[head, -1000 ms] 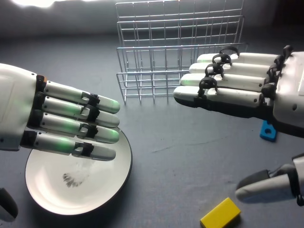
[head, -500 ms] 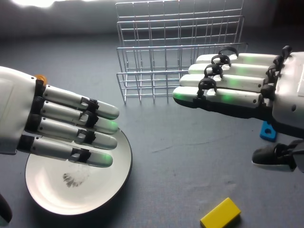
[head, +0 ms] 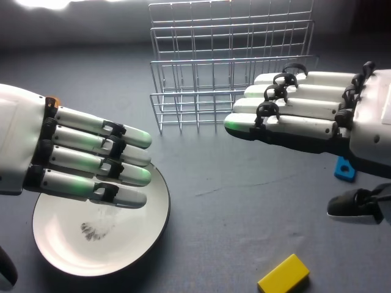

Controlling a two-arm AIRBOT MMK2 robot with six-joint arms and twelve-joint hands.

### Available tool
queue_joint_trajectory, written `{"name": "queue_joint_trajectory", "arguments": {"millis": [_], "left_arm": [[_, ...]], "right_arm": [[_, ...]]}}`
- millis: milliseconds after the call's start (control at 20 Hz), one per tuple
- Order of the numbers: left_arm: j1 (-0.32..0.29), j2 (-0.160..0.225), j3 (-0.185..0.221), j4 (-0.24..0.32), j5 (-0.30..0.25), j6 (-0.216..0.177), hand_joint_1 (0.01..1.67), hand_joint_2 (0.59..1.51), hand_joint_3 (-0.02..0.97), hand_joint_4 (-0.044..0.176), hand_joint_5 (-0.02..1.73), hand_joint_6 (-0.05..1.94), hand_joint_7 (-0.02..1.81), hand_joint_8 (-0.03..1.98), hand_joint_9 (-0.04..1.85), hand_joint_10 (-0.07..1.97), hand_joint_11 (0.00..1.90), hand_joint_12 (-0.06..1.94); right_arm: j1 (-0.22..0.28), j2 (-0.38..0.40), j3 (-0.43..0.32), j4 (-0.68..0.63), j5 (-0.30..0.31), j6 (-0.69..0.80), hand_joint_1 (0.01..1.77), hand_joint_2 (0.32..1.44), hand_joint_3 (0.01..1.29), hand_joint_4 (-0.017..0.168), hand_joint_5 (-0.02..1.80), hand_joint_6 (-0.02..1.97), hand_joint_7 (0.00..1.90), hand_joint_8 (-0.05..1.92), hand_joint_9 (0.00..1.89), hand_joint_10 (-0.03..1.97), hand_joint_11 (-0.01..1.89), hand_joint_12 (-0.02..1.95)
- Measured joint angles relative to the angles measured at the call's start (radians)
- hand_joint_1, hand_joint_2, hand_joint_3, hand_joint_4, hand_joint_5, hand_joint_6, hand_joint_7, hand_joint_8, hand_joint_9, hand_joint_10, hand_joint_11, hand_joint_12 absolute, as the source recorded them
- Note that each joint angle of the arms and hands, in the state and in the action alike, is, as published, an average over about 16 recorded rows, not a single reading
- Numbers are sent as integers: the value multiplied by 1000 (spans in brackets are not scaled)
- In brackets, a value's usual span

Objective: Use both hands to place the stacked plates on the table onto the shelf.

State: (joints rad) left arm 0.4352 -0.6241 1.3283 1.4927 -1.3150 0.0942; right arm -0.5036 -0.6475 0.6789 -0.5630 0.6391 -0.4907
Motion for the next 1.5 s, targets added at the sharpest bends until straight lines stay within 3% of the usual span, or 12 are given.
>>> {"name": "queue_joint_trajectory", "arguments": {"millis": [350,800,1100,1500], "left_arm": [[118,9,19,-30,0,48,22,1049,20,-2,22,-13,20,-13,16,7,15,-12],[319,13,57,-102,85,122,23,1058,20,1,23,-13,15,-13,18,7,15,-11],[410,19,63,-141,171,130,23,1064,20,1,22,-13,16,-13,17,7,15,-10],[471,30,38,-174,246,130,23,1068,19,1,21,-13,18,-13,15,7,15,-9]], "right_arm": [[6,-3,0,-42,-21,49,1226,1004,21,-3,21,19,21,13,23,4,22,-8],[11,-7,-1,-76,-29,71,1191,995,21,-1,21,19,21,14,20,5,21,-8],[12,-10,-1,-76,-27,64,1208,980,21,-2,21,19,20,13,17,5,21,-8],[14,-13,-1,-76,-22,54,1236,970,21,-2,21,19,21,13,16,5,21,-8]]}}
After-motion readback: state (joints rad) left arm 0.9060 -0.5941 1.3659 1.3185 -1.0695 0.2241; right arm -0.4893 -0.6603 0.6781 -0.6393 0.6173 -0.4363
